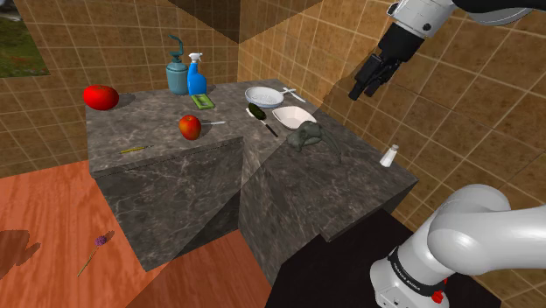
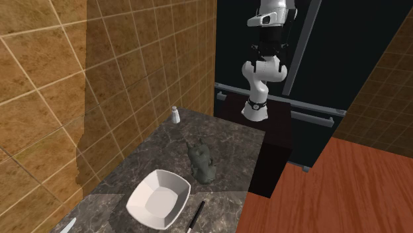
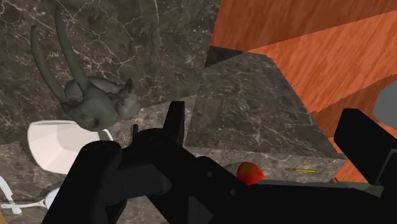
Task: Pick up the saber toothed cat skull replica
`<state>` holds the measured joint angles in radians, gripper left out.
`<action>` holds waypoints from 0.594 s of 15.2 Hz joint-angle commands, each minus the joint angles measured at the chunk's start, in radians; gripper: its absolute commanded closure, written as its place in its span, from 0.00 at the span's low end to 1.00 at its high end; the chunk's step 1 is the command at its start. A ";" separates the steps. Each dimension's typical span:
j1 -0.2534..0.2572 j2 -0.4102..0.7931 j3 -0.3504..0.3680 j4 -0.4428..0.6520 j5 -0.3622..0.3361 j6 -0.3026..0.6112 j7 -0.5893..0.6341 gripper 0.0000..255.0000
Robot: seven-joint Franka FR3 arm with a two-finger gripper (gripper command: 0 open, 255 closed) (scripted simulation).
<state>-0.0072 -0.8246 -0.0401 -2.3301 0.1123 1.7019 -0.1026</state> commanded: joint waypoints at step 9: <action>0.003 -0.009 -0.189 -0.216 -0.045 0.258 -0.283 0.00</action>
<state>-0.0063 -0.8358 -0.2062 -2.5238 0.0707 1.9264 -0.3493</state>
